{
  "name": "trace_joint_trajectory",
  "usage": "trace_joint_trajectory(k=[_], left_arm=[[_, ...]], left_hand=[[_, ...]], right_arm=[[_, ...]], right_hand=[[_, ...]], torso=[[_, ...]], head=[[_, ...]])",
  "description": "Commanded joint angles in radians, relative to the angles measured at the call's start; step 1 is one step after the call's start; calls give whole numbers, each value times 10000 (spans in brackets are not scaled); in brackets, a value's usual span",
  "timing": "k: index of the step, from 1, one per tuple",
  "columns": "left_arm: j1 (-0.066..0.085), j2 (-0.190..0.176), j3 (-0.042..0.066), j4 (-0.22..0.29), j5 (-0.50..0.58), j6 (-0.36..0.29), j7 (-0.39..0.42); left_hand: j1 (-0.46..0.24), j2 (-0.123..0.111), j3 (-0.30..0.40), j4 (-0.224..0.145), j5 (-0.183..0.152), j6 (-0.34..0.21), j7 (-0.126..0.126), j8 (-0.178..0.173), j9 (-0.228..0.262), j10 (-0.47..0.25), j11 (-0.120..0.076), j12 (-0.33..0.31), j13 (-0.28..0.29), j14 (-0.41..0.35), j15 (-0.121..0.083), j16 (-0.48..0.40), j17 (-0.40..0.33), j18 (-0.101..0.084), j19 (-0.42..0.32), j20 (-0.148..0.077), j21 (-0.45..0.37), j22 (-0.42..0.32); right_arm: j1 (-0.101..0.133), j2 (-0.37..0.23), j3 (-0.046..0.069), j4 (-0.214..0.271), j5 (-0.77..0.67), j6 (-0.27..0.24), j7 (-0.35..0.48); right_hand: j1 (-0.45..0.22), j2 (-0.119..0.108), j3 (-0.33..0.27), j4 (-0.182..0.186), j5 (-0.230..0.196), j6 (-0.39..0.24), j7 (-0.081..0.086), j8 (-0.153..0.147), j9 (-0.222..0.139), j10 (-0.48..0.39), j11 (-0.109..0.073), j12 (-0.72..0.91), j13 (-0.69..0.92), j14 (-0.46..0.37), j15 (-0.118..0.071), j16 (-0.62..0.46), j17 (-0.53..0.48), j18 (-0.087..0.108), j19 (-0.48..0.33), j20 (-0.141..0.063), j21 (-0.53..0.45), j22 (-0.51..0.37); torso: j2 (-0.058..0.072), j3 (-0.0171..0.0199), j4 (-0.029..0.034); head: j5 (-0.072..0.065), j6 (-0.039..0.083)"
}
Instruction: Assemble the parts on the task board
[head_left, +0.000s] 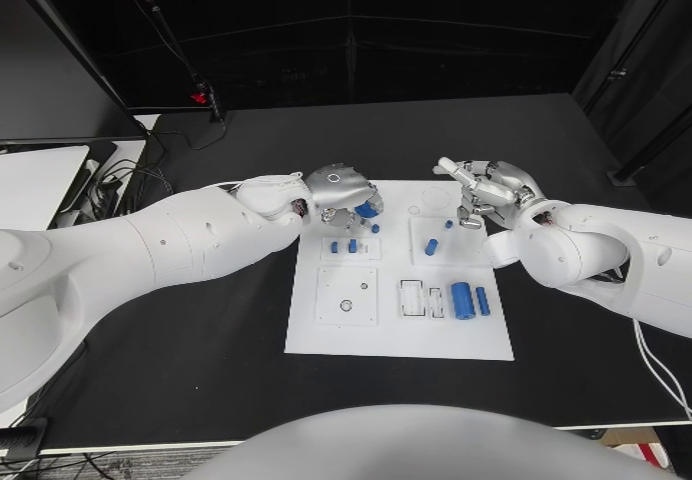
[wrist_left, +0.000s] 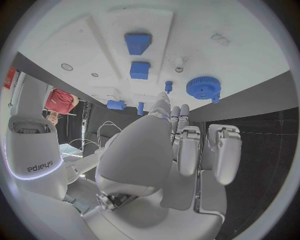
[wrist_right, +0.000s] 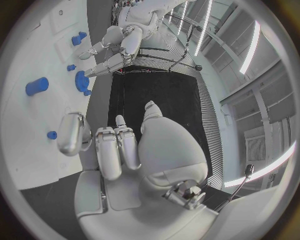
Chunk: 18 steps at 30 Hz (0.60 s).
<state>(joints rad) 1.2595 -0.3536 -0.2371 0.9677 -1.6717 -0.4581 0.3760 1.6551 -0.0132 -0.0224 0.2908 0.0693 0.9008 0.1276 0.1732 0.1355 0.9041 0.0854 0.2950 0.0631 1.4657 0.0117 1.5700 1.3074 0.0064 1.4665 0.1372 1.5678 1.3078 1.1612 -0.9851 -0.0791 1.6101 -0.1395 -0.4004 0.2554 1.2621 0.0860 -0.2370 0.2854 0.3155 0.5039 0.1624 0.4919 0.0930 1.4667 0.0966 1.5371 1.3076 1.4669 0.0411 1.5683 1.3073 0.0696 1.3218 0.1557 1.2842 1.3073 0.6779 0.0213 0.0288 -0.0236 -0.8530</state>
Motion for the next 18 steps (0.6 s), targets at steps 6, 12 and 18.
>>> trace_joint_trajectory(k=[6,12,18], left_arm=[[-2,137,13,-194,-866,-40,89],[-5,290,13,-288,-884,268,-66],[-15,415,13,-423,-886,606,-122]], left_hand=[[151,2,201,0,-73,133,-3,-82,-67,50,-57,-91,-11,1051,-83,8,2634,-64,1043,-92,30,2630],[296,38,427,-4,-73,184,-24,-156,-141,66,-77,-187,-16,1051,-99,8,2634,-64,1043,-104,30,2630],[349,82,569,12,-73,240,-35,-187,-180,105,-82,-237,-15,1051,-105,8,2634,-64,1043,-109,30,2630]], right_arm=[[14,12,5,33,-16,85,86],[14,22,5,38,-16,91,69],[14,34,6,40,-16,88,61]], right_hand=[[-21,82,-59,13,22,-70,245,35,-10,302,96,13,2073,1039,88,25,2635,126,-28,33,-13,1445],[-23,85,-62,15,16,-75,245,43,-11,304,96,15,2075,1039,88,25,2635,126,-28,34,-15,1445],[-23,85,-62,15,16,-75,245,43,-11,304,96,15,2075,1039,88,25,2635,126,-28,34,-15,1445]], torso=[[-7,3,12],[-9,8,15],[-9,1,6]], head=[[-22,-30],[-16,-13],[-17,-14]])
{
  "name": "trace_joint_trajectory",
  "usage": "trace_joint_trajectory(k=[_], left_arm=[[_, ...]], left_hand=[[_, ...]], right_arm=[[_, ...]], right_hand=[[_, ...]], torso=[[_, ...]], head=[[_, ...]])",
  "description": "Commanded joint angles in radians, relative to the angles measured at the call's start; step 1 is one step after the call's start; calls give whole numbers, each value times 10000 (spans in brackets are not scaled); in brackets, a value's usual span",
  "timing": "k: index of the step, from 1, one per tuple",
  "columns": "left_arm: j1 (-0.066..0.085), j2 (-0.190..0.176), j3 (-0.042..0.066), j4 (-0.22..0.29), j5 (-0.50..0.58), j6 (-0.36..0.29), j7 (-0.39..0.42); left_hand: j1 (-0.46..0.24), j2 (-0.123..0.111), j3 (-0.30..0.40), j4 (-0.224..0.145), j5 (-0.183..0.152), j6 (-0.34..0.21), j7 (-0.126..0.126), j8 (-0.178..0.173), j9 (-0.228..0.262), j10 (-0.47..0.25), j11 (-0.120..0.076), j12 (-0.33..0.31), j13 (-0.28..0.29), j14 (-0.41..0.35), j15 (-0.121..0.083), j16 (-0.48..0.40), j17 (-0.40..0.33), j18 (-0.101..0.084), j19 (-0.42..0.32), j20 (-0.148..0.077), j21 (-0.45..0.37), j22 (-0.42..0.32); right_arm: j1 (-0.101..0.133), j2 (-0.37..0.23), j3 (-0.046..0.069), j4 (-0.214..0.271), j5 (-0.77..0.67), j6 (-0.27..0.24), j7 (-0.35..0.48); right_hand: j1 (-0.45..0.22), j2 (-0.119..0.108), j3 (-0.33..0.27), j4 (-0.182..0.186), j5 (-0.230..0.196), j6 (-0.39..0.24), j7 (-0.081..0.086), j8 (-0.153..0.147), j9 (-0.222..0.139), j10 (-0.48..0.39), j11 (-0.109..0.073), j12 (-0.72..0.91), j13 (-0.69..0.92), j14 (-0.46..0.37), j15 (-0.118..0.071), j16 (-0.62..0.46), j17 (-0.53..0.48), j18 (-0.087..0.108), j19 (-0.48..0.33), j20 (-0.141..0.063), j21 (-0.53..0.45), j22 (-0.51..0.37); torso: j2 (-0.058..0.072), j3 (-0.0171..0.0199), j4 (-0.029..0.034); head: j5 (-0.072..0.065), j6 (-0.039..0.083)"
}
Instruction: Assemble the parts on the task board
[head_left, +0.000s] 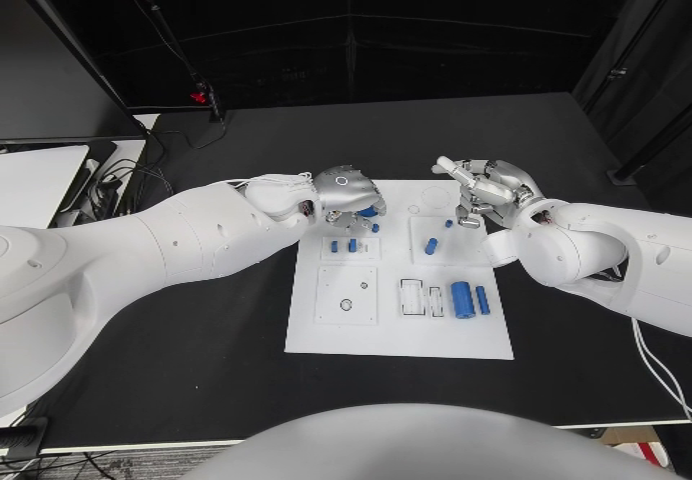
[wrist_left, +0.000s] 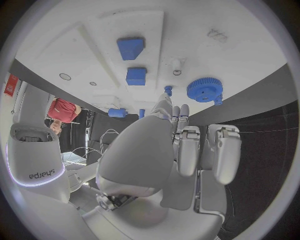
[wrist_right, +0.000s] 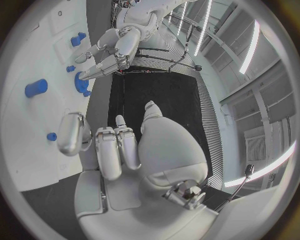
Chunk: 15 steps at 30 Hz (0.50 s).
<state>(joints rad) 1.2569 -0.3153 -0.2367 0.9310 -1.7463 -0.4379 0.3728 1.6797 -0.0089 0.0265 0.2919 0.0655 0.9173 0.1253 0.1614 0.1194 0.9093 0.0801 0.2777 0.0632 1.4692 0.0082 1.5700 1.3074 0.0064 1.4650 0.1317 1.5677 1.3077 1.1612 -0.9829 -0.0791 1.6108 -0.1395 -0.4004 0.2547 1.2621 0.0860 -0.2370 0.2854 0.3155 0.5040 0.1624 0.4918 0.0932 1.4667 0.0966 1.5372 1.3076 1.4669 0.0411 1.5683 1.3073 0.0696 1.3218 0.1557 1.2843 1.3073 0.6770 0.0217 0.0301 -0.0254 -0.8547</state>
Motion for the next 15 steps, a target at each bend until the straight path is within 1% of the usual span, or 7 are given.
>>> trace_joint_trajectory(k=[1,4,5,10,15], left_arm=[[11,37,9,-64,-140,422,-87],[-1,95,10,-134,-140,491,-64],[-5,111,10,-150,-140,530,-59],[-21,195,10,-237,-140,850,-22],[-34,260,10,-300,-140,1028,5]], left_hand=[[105,43,101,2,-37,83,-31,-77,-26,49,-43,-79,-18,1016,-77,8,2634,-64,1058,-56,31,2631],[109,28,151,-2,-42,112,-80,-92,-45,26,-87,-123,-20,1016,-107,8,2634,-64,1058,-61,31,2631],[109,26,155,-2,-42,115,-84,-93,-46,25,-90,-126,-20,1016,-109,8,2634,-64,1058,-61,31,2631],[86,-10,176,4,-60,161,-114,-94,-56,17,-112,-154,-18,1016,-133,8,2634,-64,1058,-65,31,2631],[36,-54,184,5,-72,214,-139,-94,-65,25,-130,-173,-15,1016,-151,8,2634,-64,1058,-70,31,2631]], right_arm=[[14,12,5,34,-16,88,67],[14,12,6,39,-16,88,66],[14,12,6,39,-16,87,67],[14,16,6,39,-16,81,67],[14,22,6,37,-16,79,66]], right_hand=[[-23,85,-63,15,16,-76,245,43,-13,304,96,15,2074,1039,88,25,2635,127,-29,34,-16,1445],[-23,85,-63,15,16,-76,245,43,-13,304,96,15,2074,1039,88,25,2635,127,-29,34,-16,1445],[-23,85,-63,15,16,-76,245,43,-13,304,96,15,2074,1039,88,25,2635,127,-29,34,-16,1445],[-23,85,-63,15,16,-76,245,43,-13,304,96,15,2074,1039,88,25,2635,127,-29,34,-16,1445],[-23,85,-63,15,16,-76,245,43,-13,304,96,15,2074,1039,88,25,2635,127,-29,34,-16,1445]], torso=[[0,-3,-7],[3,-1,-10],[3,2,0],[4,0,-3],[1,2,4]], head=[[1,3],[4,7],[-9,21],[-15,9],[-16,-8]])
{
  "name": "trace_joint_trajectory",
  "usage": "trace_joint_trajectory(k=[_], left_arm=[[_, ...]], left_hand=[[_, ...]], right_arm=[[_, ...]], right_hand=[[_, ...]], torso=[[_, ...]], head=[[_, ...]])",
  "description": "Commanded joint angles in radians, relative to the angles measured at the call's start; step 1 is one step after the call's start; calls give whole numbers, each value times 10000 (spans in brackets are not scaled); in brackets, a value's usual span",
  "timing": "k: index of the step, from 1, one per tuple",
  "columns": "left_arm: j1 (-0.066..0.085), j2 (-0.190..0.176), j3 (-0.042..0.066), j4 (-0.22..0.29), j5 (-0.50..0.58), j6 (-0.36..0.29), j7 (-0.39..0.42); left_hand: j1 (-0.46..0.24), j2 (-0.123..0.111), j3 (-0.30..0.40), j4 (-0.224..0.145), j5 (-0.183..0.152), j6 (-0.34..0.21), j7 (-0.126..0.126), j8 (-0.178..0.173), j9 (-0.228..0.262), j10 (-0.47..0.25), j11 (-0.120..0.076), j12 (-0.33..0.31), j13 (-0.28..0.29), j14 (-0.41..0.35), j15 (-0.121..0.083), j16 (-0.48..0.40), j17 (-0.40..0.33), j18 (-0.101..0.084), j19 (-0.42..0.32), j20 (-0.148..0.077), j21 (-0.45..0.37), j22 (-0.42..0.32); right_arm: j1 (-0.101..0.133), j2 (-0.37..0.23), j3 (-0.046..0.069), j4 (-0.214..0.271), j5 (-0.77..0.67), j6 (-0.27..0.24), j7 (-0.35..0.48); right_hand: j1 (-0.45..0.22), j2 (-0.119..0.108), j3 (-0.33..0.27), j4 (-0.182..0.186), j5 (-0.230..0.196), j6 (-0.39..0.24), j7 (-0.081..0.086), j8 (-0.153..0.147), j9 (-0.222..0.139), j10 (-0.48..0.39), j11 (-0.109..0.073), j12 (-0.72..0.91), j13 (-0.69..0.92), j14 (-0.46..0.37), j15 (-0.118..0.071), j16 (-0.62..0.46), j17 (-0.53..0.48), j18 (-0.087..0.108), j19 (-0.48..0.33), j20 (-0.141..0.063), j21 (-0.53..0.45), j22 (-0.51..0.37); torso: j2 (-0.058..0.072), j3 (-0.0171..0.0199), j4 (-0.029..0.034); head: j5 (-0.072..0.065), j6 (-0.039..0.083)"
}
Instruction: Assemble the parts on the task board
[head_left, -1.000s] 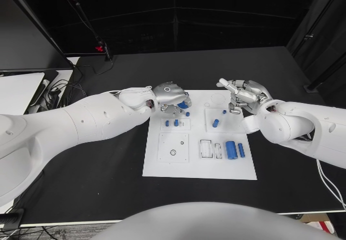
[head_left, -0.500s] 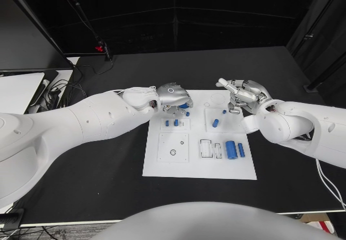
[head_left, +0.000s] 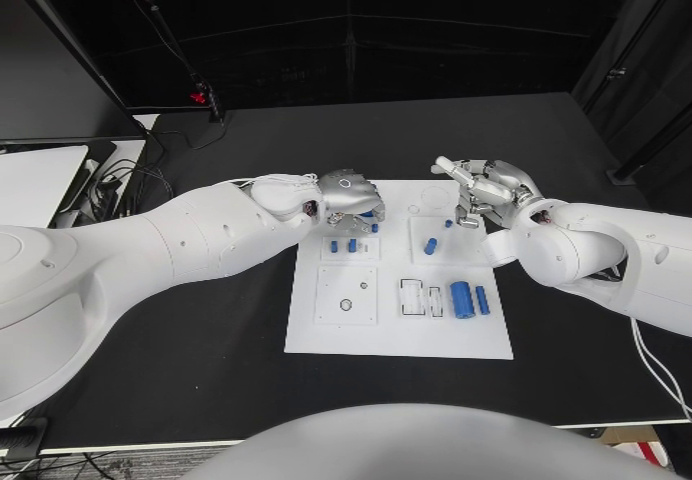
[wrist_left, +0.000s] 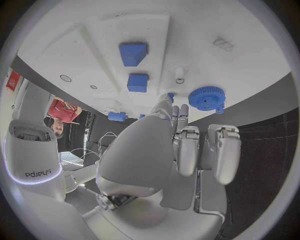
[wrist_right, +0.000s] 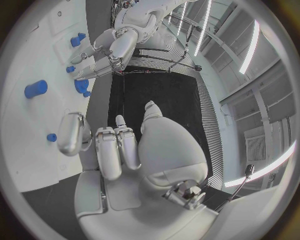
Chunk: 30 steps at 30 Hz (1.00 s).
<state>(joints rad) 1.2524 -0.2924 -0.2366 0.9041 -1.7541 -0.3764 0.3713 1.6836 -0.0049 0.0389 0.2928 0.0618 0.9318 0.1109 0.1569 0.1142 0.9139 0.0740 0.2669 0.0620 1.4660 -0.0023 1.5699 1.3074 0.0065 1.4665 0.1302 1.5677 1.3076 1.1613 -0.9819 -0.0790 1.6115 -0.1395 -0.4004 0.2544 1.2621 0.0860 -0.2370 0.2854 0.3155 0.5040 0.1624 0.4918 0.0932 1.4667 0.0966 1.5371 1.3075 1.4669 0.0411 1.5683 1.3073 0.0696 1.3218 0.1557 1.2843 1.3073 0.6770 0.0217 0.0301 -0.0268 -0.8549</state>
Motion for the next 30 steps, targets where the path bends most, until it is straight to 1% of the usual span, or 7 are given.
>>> trace_joint_trajectory(k=[1,8,10,16,20,23,30], left_arm=[[9,43,9,-41,-63,434,22],[-4,137,9,-112,-64,392,8],[-6,161,9,-137,-64,453,-4],[-10,200,9,-185,-176,588,-30],[-12,216,9,-194,-287,622,-32],[-13,227,9,-203,-324,658,-42],[-16,251,9,-239,-354,889,-76]], left_hand=[[-6,-106,63,-8,-37,80,-2,-48,-15,-19,-75,-68,-2,1048,-50,8,2634,-65,1043,-56,31,2632],[10,-94,160,-14,-33,199,-36,-39,-28,30,-97,-89,2,1048,-77,8,2634,-65,1043,-63,31,2632],[24,-85,198,-15,-33,236,-41,-37,-33,59,-101,-91,3,1048,-81,8,2634,-65,1043,-65,31,2632],[78,-56,342,-12,-34,365,-47,-38,-51,198,-105,-95,3,1048,-93,8,2634,-65,1043,-69,31,2632],[79,-37,390,-10,-33,408,-50,-39,-56,239,-109,-103,2,1048,-92,8,2634,-65,1043,-71,31,2632],[75,-24,416,-6,-33,429,-55,-41,-60,257,-113,-109,0,1048,-93,8,2634,-65,1043,-71,31,2632],[120,19,545,-17,-31,480,-73,-65,-82,310,-134,-150,-5,1048,-103,8,2634,-65,1043,-69,31,2632]], right_arm=[[14,13,5,29,-16,80,68],[14,33,5,29,-16,90,66],[14,34,5,29,-16,90,66],[14,42,5,28,-16,93,65],[14,46,5,24,-16,92,64],[14,52,5,21,-16,97,64],[14,67,5,30,-16,105,65]], right_hand=[[-23,85,-63,15,16,-75,245,43,-13,304,96,15,2075,1039,88,25,2635,127,-29,34,-16,1445],[-23,85,-63,15,16,-75,245,43,-13,304,96,15,2075,1039,88,25,2635,127,-29,34,-16,1445],[-23,85,-63,15,16,-75,245,43,-13,304,96,15,2075,1039,88,25,2635,127,-29,34,-16,1445],[-23,85,-63,15,16,-75,245,43,-13,304,96,15,2075,1039,88,25,2635,127,-29,34,-16,1445],[-23,85,-63,15,16,-75,245,43,-13,304,96,15,2075,1039,88,25,2635,127,-29,34,-16,1445],[-23,85,-63,15,16,-75,245,43,-13,304,96,15,2075,1039,88,25,2635,127,-29,34,-16,1445],[-23,85,-63,15,16,-75,245,43,-13,304,96,15,2075,1039,88,25,2635,127,-29,34,-16,1445]], torso=[[1,1,5],[1,2,5],[0,7,10],[3,3,4],[1,8,12],[-5,2,2],[-3,6,-5]], head=[[1,-10],[1,-23],[-2,-29],[2,-44],[-12,-44],[1,-56],[4,-57]])
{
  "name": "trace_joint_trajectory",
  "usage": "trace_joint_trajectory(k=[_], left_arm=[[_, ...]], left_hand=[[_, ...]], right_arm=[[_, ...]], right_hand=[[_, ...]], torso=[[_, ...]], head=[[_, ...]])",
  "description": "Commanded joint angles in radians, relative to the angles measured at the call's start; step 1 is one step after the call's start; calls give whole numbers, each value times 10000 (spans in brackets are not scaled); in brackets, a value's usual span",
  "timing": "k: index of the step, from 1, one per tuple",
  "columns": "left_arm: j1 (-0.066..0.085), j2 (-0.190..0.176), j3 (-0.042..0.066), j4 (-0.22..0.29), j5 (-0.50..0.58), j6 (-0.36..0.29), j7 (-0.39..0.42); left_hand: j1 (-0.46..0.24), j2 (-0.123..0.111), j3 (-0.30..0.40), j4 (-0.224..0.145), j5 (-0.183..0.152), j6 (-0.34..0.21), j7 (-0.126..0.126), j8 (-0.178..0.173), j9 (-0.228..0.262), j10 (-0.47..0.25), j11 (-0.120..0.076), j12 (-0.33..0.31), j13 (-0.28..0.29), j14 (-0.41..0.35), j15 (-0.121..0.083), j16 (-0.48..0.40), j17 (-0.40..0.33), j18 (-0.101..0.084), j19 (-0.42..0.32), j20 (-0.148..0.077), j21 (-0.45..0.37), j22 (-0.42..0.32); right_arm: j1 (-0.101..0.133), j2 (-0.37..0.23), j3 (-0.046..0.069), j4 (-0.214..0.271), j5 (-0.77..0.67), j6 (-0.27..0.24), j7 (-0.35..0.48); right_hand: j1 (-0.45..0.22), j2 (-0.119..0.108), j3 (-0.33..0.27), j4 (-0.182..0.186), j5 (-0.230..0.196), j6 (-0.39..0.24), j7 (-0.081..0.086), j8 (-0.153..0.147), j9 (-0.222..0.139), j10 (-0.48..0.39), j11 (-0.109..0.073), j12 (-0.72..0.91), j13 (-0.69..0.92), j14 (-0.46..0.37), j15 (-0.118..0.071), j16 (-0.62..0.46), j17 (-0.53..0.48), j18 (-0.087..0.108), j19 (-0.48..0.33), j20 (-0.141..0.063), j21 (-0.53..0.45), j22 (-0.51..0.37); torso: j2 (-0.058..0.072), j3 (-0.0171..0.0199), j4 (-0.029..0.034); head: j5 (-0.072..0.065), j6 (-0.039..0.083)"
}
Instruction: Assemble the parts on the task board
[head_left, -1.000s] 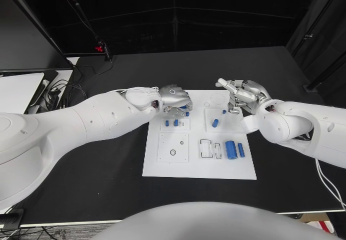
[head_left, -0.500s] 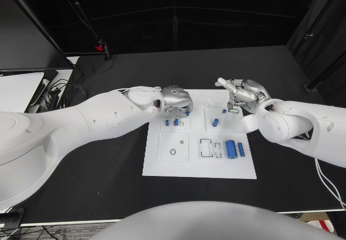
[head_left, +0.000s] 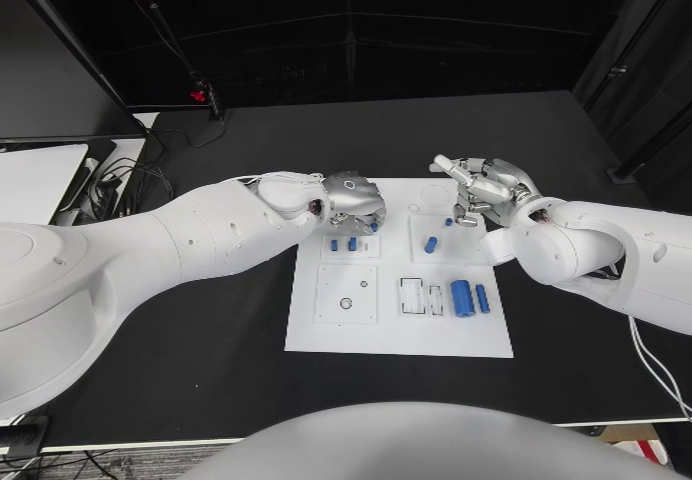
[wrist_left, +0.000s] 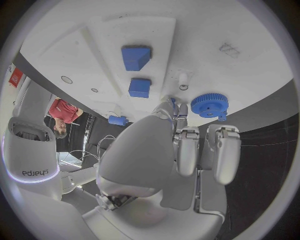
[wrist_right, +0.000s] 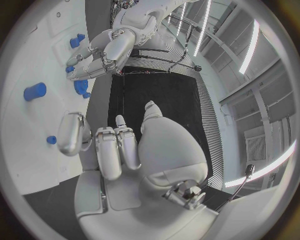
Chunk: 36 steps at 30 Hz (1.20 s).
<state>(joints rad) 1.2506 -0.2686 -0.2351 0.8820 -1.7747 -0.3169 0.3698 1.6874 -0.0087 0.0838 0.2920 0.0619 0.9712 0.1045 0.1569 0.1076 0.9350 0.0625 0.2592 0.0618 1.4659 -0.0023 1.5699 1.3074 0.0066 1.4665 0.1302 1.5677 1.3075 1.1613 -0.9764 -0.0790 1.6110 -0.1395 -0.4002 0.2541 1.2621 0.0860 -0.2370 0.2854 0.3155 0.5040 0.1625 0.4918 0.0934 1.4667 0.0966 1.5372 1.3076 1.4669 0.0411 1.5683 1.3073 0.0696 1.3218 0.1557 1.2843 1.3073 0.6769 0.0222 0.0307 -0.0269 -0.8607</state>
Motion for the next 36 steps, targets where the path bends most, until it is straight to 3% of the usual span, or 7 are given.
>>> trace_joint_trajectory(k=[1,9,17,19,23,28,36], left_arm=[[2,14,-6,-17,-149,306,-56],[-3,22,-6,5,-153,36,-46],[-3,-148,-5,122,-154,-1056,84],[12,-247,-4,225,-154,-1497,199],[107,-412,-2,453,-153,-2104,311],[318,-733,-1,857,-153,-2570,314],[489,-1341,-1,1302,-151,-2442,500]], left_hand=[[94,67,129,-8,-33,120,-13,-60,-16,132,-23,-76,-1,1049,-107,9,2634,-66,1043,-68,31,2633],[151,194,501,-19,-20,918,-146,220,104,969,-152,9,2,1049,-206,9,2634,-66,1043,-68,31,2633],[90,194,692,-10,44,1174,-133,254,158,1373,-148,-133,-17,1049,-200,9,2634,-66,1043,-90,31,2633],[39,177,751,-1,68,1200,-114,232,163,1445,-126,-216,-18,1049,-154,9,2634,-66,1043,-99,31,2633],[-17,165,795,3,93,1218,-110,213,166,1494,-113,-283,-19,1049,-115,9,2634,-66,1043,-103,31,2633],[-42,153,823,1,98,1239,-116,207,171,1524,-121,-321,-19,1049,-104,9,2634,-66,1043,-103,31,2633],[-209,77,931,13,89,1261,-185,140,175,1549,-176,-541,-21,1049,-214,9,2634,-66,1043,-104,31,2633]], right_arm=[[14,14,5,37,-16,105,69],[14,16,5,46,-16,106,68],[14,-8,5,44,-16,92,78],[14,-26,5,37,-16,87,75],[14,-38,5,19,-16,83,72],[14,-34,5,14,-16,88,73],[13,-57,5,5,-16,89,73]], right_hand=[[-23,85,-63,15,16,-76,244,43,-15,304,96,15,2074,1039,88,25,2635,127,-28,34,-16,1445],[-23,85,-63,15,16,-76,244,43,-15,304,96,15,2074,1039,88,25,2635,127,-28,34,-16,1445],[-25,97,-77,15,16,-96,245,80,-22,302,95,15,2071,1039,89,25,2635,126,-20,36,-14,1451],[-25,97,-77,15,16,-96,245,80,-22,302,95,15,2071,1039,89,25,2635,126,-20,36,-14,1451],[-25,97,-77,15,16,-96,245,80,-22,302,95,15,2071,1039,89,25,2635,126,-20,36,-14,1451],[-25,97,-77,15,16,-96,245,80,-22,302,95,15,2071,1039,89,25,2635,126,-20,36,-14,1451],[-24,99,-80,14,17,-100,244,91,-23,283,96,8,2057,1039,89,25,2635,128,-25,36,-21,1449]], torso=[[-2,0,-10],[1,0,-2],[0,3,3],[-5,18,30],[-16,22,55],[-16,13,42],[-15,26,53]], head=[[3,4],[-12,1],[-42,15],[-73,18],[-66,29],[-21,36],[26,42]])
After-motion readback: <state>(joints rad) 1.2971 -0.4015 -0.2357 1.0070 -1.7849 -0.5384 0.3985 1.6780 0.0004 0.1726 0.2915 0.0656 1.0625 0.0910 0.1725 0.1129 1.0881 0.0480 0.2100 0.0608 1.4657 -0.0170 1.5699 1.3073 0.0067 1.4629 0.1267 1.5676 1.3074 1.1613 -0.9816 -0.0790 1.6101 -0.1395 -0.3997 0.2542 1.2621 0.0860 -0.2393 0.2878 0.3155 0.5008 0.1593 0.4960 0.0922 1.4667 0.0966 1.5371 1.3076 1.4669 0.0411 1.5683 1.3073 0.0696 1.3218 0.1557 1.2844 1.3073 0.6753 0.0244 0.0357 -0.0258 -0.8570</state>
